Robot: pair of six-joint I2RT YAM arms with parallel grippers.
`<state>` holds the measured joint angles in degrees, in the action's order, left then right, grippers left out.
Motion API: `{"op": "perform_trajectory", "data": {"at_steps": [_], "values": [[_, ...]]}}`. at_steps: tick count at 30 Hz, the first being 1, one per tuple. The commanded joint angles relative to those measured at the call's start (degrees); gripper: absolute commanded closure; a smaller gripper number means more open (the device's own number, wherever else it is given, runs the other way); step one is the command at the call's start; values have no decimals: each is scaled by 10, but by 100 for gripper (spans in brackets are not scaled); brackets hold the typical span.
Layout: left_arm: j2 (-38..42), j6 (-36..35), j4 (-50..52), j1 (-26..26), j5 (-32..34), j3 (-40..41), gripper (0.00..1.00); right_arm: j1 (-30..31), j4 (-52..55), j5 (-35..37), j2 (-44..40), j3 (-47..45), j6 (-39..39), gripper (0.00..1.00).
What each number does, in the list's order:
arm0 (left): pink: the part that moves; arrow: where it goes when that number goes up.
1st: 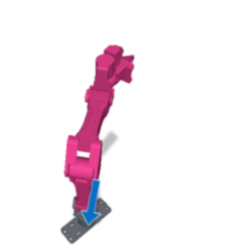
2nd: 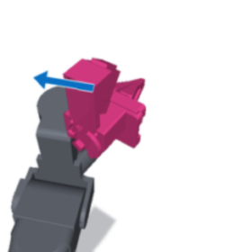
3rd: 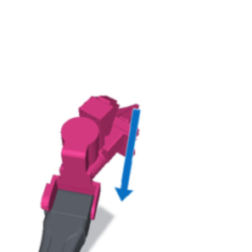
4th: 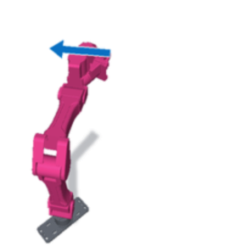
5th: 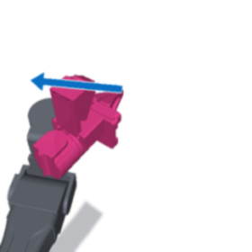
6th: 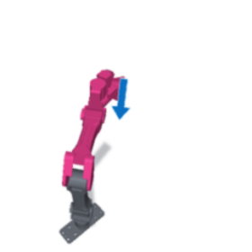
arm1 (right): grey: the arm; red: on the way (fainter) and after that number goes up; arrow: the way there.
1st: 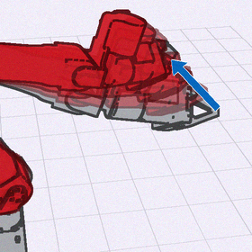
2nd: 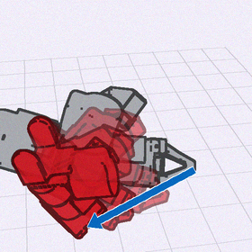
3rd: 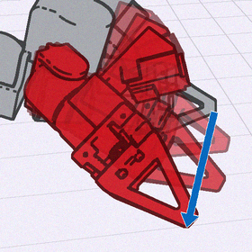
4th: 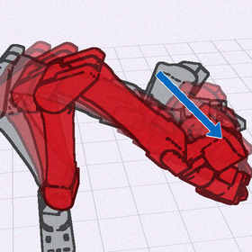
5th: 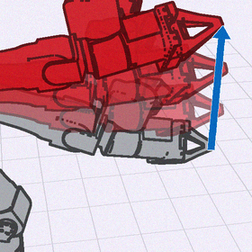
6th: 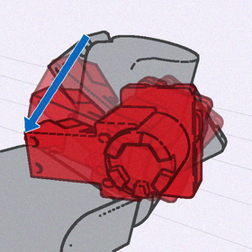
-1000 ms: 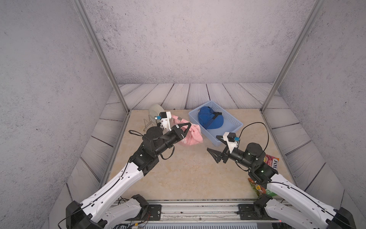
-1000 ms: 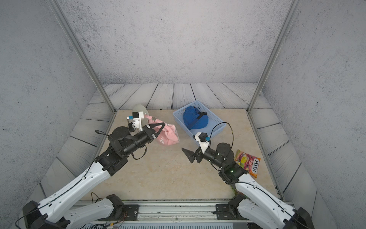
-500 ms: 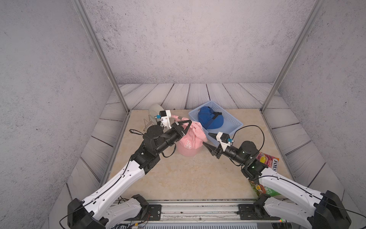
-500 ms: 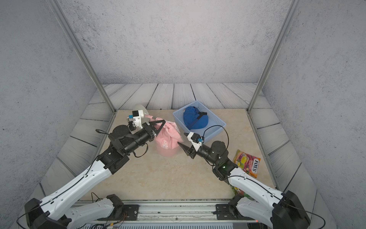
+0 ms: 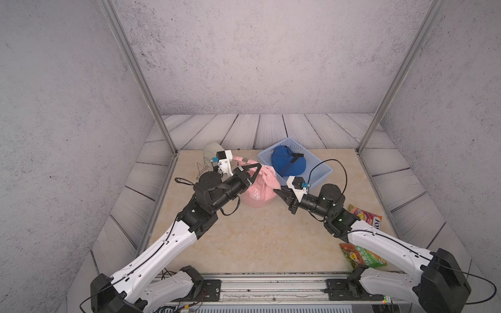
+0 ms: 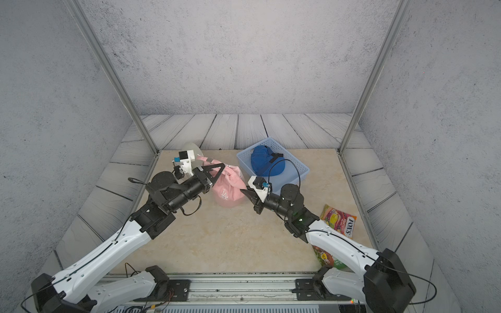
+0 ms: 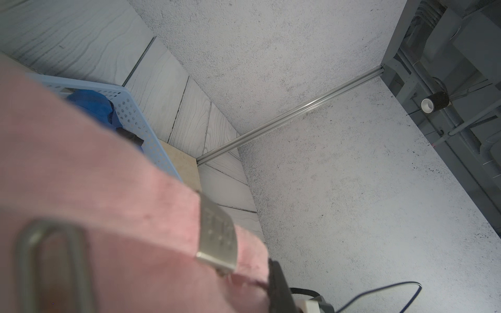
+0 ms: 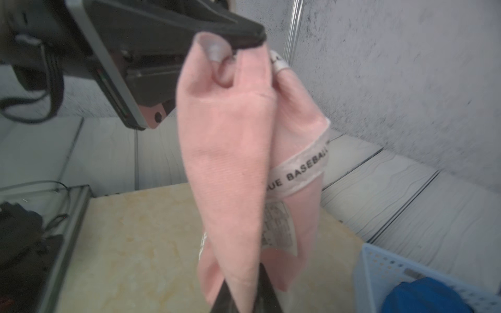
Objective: Turn the baseball cap inside out
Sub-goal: Turn over the baseball cap.
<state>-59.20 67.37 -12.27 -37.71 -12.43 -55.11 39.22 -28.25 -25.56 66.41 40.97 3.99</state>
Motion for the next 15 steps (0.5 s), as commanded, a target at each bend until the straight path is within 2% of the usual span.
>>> {"op": "perform_trajectory", "data": {"at_steps": [1,3,6,9,12,15], "values": [[15,-42,29,14,-26,-27,100,2,49,-41,4,33,-34,100],[18,-51,56,40,-55,-26,100,1,91,-93,-1,54,-50,100],[9,-58,77,99,-139,-28,100,0,209,-183,-7,109,-65,100],[-10,-103,90,141,-219,-38,100,-1,299,-290,-6,147,-91,100],[-41,-154,86,162,-283,-45,100,-1,316,-367,-6,158,-136,100],[-74,-168,61,175,-324,-50,100,-1,305,-440,-1,167,-190,100]]}}
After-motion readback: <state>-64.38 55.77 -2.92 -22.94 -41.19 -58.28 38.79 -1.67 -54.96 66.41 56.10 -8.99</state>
